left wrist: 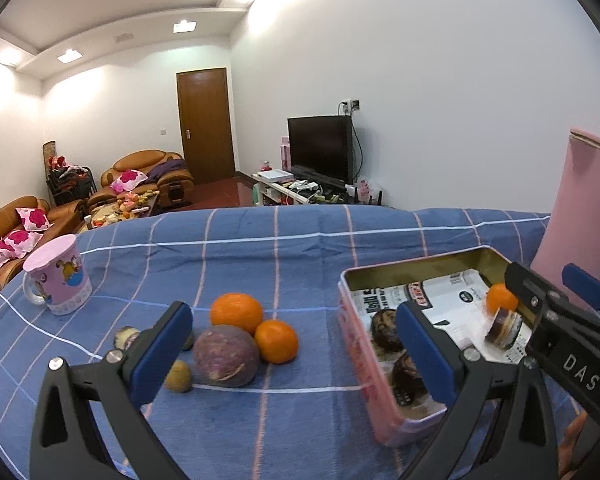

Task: Organize fruits
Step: 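Withdraw both tools from the tin toward the remaining fruit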

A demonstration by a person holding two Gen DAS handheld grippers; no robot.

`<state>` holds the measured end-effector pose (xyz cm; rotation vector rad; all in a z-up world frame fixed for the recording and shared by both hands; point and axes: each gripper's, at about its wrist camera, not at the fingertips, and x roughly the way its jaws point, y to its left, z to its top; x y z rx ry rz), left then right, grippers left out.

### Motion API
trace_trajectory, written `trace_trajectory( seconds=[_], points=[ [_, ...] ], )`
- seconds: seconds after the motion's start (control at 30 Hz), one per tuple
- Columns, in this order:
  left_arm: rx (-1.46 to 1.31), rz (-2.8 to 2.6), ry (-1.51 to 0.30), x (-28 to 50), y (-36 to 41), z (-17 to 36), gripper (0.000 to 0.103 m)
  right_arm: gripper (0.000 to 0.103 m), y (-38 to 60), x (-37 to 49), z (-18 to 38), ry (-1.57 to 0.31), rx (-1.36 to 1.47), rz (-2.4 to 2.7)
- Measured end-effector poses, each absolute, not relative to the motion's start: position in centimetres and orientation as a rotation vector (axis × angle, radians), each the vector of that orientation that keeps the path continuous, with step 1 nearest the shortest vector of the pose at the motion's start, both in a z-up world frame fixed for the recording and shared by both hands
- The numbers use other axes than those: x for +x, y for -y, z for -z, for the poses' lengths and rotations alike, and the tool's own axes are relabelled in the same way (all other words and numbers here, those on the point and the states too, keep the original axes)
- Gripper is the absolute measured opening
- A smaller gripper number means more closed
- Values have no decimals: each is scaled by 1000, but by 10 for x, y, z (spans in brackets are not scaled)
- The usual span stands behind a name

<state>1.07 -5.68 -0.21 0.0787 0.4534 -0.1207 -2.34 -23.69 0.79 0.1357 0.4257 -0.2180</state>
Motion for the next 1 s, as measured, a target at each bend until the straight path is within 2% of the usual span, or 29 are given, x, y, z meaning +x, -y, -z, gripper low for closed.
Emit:
trace_trajectory(
  seconds=[1.0],
  points=[
    [44,22,-522,36,-51,7,103,81,126,-5,-4,-463,84,126]
  ],
)
